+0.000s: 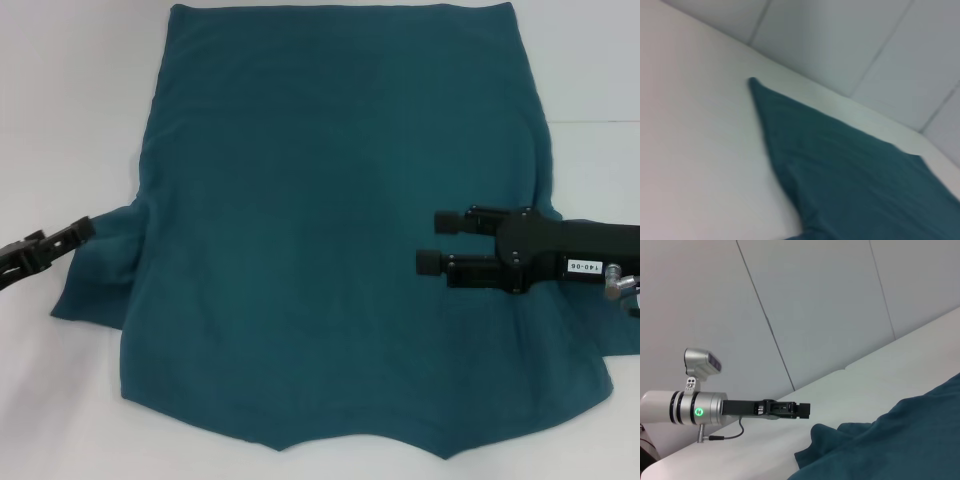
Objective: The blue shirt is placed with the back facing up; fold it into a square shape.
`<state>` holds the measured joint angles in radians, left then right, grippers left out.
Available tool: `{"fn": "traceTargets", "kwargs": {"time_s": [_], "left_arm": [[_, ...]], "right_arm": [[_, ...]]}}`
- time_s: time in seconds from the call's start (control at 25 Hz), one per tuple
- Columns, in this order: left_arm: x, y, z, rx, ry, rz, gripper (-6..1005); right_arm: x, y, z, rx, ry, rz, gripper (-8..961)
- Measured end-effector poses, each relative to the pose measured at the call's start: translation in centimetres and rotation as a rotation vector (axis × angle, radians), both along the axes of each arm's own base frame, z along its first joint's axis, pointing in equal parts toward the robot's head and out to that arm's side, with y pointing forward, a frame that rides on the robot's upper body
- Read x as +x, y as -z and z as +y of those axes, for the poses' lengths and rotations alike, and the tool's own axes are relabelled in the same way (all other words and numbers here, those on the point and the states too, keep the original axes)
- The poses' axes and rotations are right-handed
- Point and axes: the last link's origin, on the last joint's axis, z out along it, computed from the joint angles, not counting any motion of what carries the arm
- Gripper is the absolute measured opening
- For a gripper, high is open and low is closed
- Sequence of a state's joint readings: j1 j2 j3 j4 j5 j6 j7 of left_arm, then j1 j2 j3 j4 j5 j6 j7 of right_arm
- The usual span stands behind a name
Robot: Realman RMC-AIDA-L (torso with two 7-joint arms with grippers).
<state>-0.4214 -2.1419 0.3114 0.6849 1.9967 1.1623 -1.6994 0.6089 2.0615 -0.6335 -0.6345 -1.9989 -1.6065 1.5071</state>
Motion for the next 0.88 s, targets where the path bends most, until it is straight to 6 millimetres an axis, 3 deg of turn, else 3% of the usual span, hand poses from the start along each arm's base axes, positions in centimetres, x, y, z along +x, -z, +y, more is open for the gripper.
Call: {"fn": "traceTargets", "kwargs": {"time_s": [0.52,0.88], "left_arm": [[-0.6,2.5,0.9,-0.006,-0.098,0.028,893],[-0.4,2.9,1.1,-0.027,-0.091,0.043,889]], "right_arm": [[-0.1,0.0,0.0,-0.005,0.003,0.007,839],[0.1,-0.1,-0.1,-0.002,0.008,0.007,839]]}}
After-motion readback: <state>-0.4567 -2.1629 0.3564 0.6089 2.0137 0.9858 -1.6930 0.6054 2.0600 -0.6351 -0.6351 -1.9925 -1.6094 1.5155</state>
